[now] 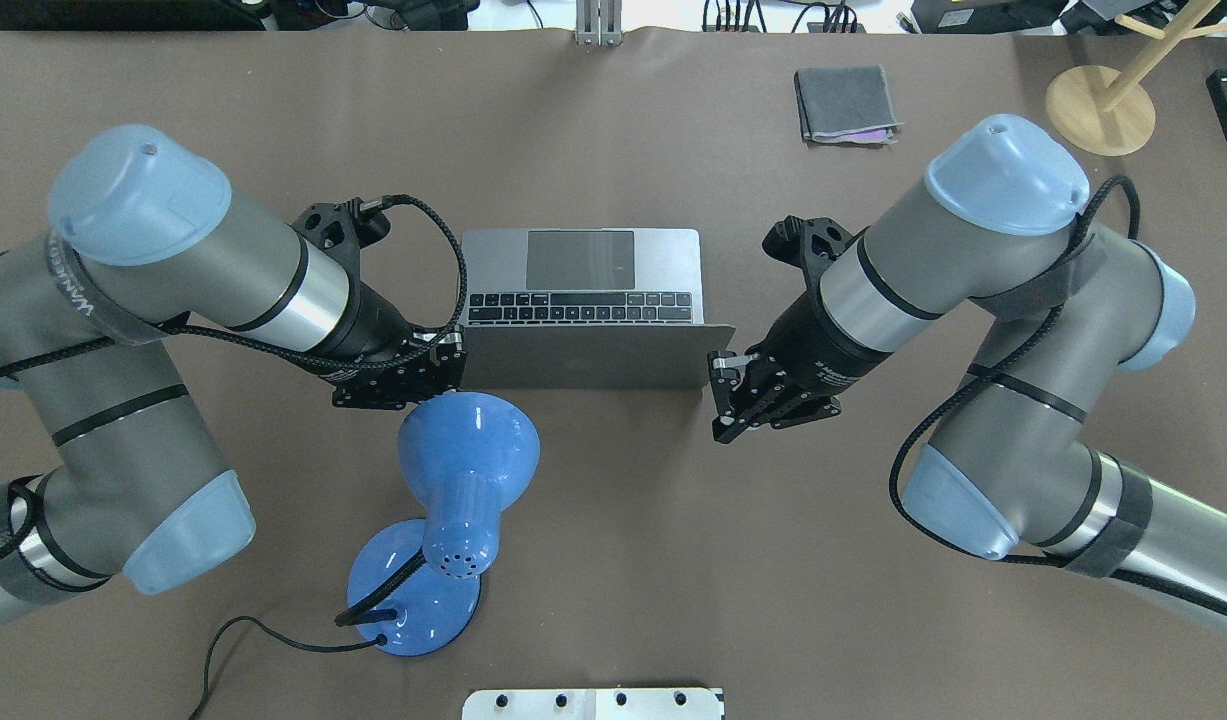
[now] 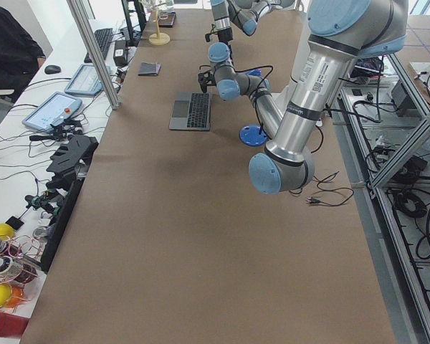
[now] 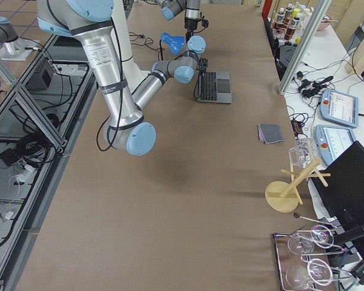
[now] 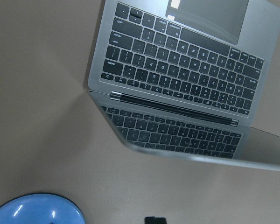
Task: Close laptop
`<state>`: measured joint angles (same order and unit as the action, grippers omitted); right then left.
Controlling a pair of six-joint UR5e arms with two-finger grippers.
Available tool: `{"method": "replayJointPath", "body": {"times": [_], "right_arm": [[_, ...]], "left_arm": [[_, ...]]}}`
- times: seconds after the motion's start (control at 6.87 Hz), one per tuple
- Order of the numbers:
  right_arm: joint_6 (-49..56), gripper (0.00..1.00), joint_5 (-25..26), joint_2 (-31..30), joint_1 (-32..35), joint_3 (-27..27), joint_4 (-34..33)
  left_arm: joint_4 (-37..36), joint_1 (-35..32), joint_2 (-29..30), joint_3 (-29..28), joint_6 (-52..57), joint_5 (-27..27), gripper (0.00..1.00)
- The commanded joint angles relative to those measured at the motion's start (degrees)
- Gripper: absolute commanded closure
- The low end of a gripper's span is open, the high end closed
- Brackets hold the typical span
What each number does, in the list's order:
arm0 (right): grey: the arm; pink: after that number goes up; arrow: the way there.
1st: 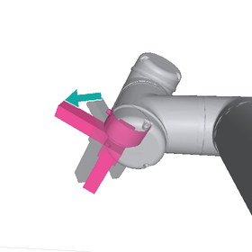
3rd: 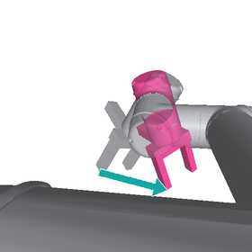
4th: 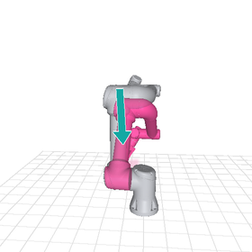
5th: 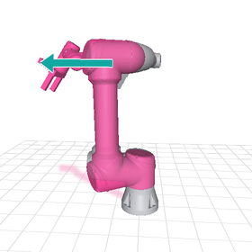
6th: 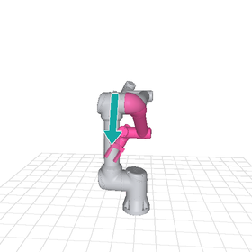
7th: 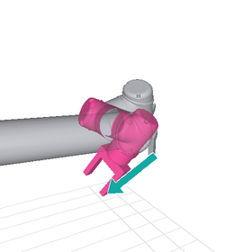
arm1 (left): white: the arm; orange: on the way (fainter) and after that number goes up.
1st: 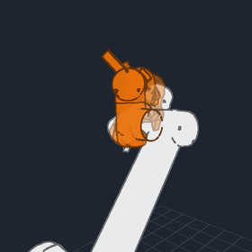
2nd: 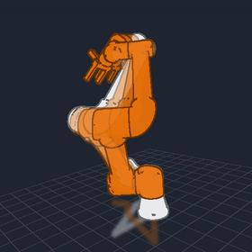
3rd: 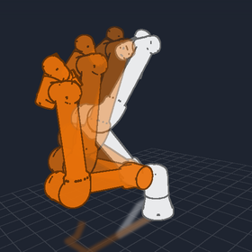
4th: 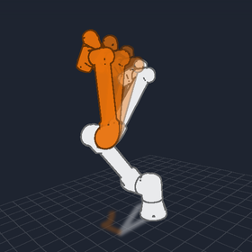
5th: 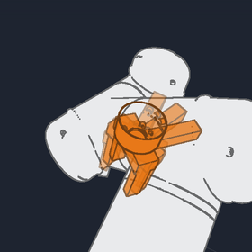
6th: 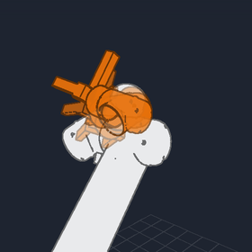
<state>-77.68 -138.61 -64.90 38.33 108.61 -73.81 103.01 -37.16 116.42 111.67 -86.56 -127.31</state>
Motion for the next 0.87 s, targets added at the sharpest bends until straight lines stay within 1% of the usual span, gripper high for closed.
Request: {"method": "replayJointPath", "body": {"times": [0.0, 0.15, 0.44, 0.58, 0.73], "right_arm": [[0.33, 1.00, 3.42, 1.44, -0.01, -1.47, 0.07], [0.33, 1.00, 4.83, 2.22, 0.52, -1.90, -0.02], [0.85, 1.00, 7.55, 4.16, 1.31, -5.23, -0.02], [0.86, 1.00, 7.65, 4.86, 1.57, -6.03, -0.02], [0.86, 1.00, 7.65, 5.13, 1.84, -6.13, -0.02]], "left_arm": [[-0.09, 0.24, 1.08, -1.54, -0.01, 0.22, 1.00], [-0.09, 0.16, 2.04, -2.42, 0.07, 0.22, 1.00], [0.00, 0.25, 3.10, -5.31, 0.16, 2.14, 1.00], [0.00, 0.25, 4.41, -7.15, 0.25, 2.15, 1.00], [0.00, 0.25, 4.95, -7.26, 0.25, 2.15, 1.00]]}}
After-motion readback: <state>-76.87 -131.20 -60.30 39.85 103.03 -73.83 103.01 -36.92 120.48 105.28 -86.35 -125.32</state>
